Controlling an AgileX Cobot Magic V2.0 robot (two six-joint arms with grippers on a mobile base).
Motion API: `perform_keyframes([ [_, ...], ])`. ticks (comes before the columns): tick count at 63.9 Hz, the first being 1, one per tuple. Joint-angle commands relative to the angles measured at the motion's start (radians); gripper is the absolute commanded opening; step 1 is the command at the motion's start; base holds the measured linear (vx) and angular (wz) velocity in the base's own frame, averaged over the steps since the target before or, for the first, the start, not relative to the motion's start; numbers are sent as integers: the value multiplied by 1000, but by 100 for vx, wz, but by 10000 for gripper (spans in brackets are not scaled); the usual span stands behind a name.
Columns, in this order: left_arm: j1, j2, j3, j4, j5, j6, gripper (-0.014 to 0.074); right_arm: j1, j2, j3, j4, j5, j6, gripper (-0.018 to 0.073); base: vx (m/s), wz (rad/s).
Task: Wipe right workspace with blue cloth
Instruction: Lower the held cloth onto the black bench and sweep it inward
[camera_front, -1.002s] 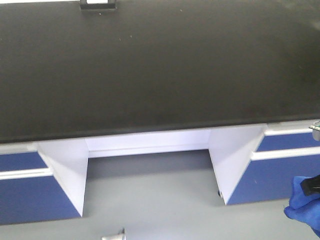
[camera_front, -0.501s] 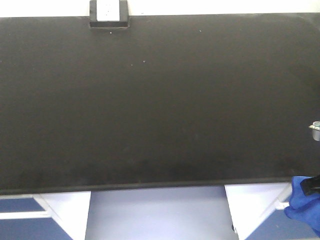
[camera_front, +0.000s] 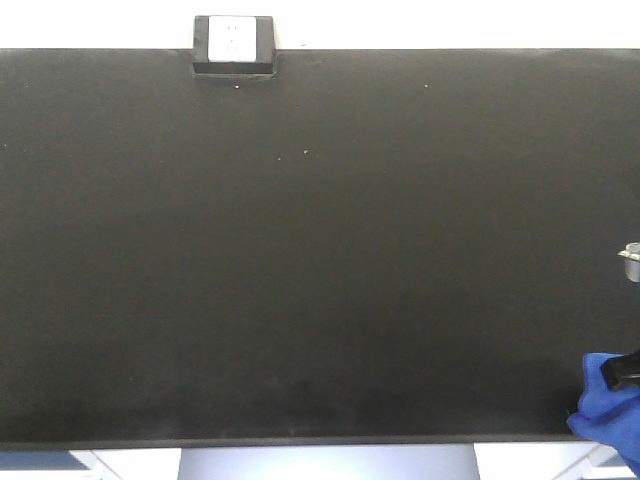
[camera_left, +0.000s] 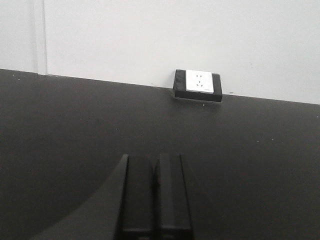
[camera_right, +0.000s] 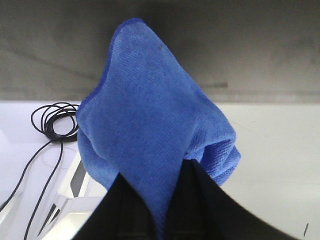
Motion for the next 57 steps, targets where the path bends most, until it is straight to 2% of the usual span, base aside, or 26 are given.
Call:
perform_keyframes([
  [1,-5,-16,31,-6,-80,-8,-6,-3,-17,-29,-7,59,-8,-4,12,6],
  [24,-5,-16,31,-6,-80,-8,-6,-3,-17,-29,-7,57,-8,-4,8,5],
  [33,-4,-16,31,-6,-80,-8,-6,-3,-17,-29,-10,-36,-8,-4,2,2],
  [43,-4,-16,31,-6,-80,-8,-6,-3,-17,-29,1,-66,-7,-4,-1,-1],
  [51,-4,-16,31,-6,-80,-8,-6,-3,-17,-29,22,-197,-10,-4,0,-1],
  [57,-4,-16,31,-6,-80,-8,-6,-3,-16,-29,40,-409,-7,-4,0,0],
])
